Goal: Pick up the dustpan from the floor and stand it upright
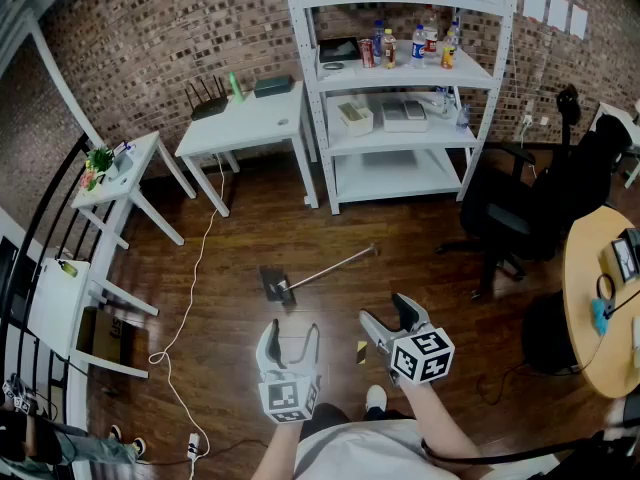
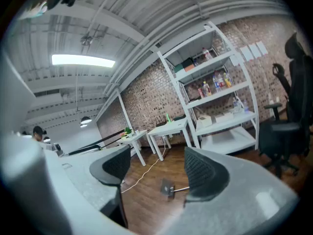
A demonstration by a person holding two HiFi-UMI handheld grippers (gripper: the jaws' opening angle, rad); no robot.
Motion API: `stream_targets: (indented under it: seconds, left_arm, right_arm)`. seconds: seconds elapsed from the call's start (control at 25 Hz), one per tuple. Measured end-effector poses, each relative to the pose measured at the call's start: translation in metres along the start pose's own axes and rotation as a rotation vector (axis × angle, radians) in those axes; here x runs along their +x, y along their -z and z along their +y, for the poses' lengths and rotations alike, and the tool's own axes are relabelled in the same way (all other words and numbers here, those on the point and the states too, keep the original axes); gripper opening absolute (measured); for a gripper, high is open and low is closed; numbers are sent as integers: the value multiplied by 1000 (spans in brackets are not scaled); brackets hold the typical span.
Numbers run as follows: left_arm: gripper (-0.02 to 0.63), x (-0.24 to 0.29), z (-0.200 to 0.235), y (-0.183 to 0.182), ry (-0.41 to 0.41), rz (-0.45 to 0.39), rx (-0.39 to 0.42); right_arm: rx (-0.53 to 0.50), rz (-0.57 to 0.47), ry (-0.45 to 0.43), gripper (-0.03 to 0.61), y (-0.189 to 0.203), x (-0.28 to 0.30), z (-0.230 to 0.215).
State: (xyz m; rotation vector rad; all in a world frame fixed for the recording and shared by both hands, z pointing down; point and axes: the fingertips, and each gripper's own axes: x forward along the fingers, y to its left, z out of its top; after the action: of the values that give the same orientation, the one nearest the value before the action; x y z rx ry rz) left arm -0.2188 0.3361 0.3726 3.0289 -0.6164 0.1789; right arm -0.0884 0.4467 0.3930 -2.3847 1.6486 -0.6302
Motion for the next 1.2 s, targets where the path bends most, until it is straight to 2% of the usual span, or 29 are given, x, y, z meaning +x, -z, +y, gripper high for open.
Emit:
stream_targets:
  seconds: [0.16,0.36,0.52,0.68,0.88,1.04,1.2]
  left_arm:
    - [331,37,-13,2,19,35,8]
    - [331,86,-3,19,32,67,-19]
    - [331,143,7,35,63,81,-52]
    - [331,208,31,43,87,105,-68]
    - [331,293,91,60,105,158,-111]
    - [327,341,129,84,150,229,-117]
    - [318,383,146,110,198,299,-91]
  right_arm:
    - [-169,-17,69,333,-16,12,-31]
    - [-246,-11,94,333,-21,42,-60]
    - [-361,15,127,333,-27,77,-83]
    - [-372,100,139,333,-31,137,-110]
    - [-446,244,118,333,-20,240,-131]
    - [-367,340,107,333,-1,309,-142]
    - [-318,416,111,333,17,348,-160]
